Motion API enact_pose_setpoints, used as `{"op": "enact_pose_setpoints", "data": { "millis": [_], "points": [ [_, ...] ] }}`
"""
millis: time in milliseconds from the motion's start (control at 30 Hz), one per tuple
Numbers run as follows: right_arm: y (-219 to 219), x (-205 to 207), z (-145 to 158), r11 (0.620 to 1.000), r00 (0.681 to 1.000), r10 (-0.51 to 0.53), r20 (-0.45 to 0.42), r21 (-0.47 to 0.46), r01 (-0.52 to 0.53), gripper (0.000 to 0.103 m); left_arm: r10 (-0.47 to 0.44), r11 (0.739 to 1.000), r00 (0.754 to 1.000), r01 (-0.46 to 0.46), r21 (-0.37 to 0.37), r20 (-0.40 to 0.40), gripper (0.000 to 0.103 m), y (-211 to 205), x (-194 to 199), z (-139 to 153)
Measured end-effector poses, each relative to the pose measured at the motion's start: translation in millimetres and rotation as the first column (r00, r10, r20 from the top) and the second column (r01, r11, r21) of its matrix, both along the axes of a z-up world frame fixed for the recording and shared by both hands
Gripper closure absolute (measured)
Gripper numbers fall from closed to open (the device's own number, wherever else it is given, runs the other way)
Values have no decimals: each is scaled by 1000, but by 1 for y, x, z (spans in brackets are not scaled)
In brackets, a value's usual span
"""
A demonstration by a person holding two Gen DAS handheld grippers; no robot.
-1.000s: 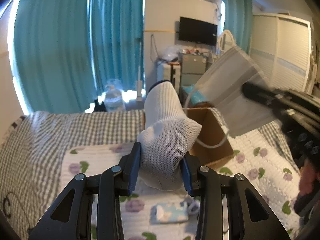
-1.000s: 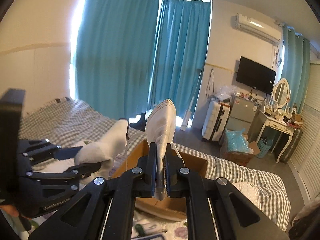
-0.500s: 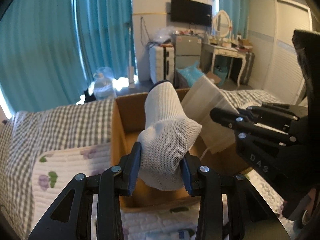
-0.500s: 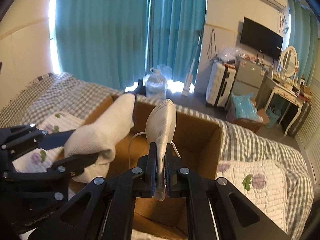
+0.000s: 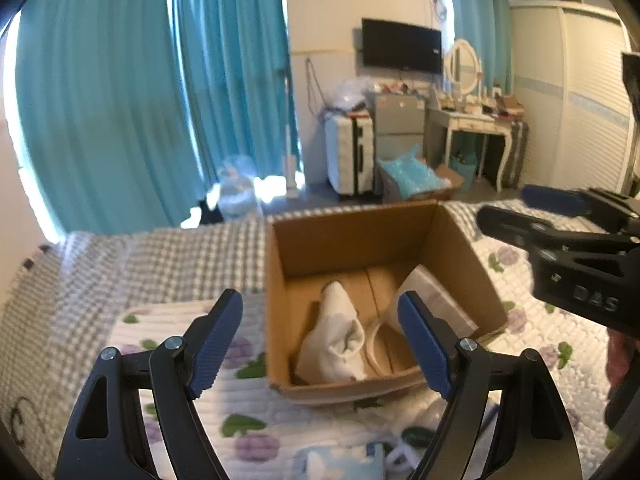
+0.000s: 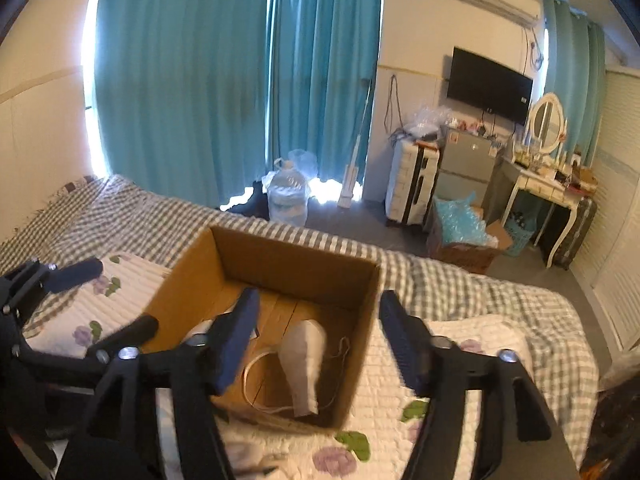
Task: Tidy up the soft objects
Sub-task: 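Carry the sock and mask into the box and open both tools, then grasp the tissue pack with the right tool while the left tool grasps the rolled sock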
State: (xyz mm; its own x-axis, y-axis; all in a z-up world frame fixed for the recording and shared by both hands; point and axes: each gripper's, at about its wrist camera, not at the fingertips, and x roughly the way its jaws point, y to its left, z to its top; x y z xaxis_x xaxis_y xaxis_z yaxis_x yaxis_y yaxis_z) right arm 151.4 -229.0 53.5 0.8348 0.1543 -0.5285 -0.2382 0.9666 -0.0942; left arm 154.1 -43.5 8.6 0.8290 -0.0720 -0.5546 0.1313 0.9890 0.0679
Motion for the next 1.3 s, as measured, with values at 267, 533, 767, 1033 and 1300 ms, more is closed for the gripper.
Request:
{"op": "enact_pose_setpoints", "data": {
  "millis": [267, 533, 767, 1033, 1300],
  "points": [
    [-10, -81, 54, 999, 998, 5, 69, -48, -1, 21, 21, 999, 993, -24, 22, 112, 8, 4, -72, 53],
    [-19, -138, 34, 997, 1000, 26, 10, -75, -25, 12, 35, 999, 996, -35, 6, 86, 7, 6, -114, 36],
    [-27, -121, -64, 1000, 980, 13, -200, -23, -18, 12, 73, 997, 997, -73, 3, -28, 7, 5, -113, -35],
    [-30, -96, -143, 1000, 937, 9, -349, -7, -12, 12, 124, 992, 981, -121, 29, -150, 8, 19, -100, -106],
    [-19, -85, -166, 996, 920, 71, -386, 75, -45, 13, 135, 989, 968, -120, 81, -213, 8, 26, -97, -140]
  ]
}}
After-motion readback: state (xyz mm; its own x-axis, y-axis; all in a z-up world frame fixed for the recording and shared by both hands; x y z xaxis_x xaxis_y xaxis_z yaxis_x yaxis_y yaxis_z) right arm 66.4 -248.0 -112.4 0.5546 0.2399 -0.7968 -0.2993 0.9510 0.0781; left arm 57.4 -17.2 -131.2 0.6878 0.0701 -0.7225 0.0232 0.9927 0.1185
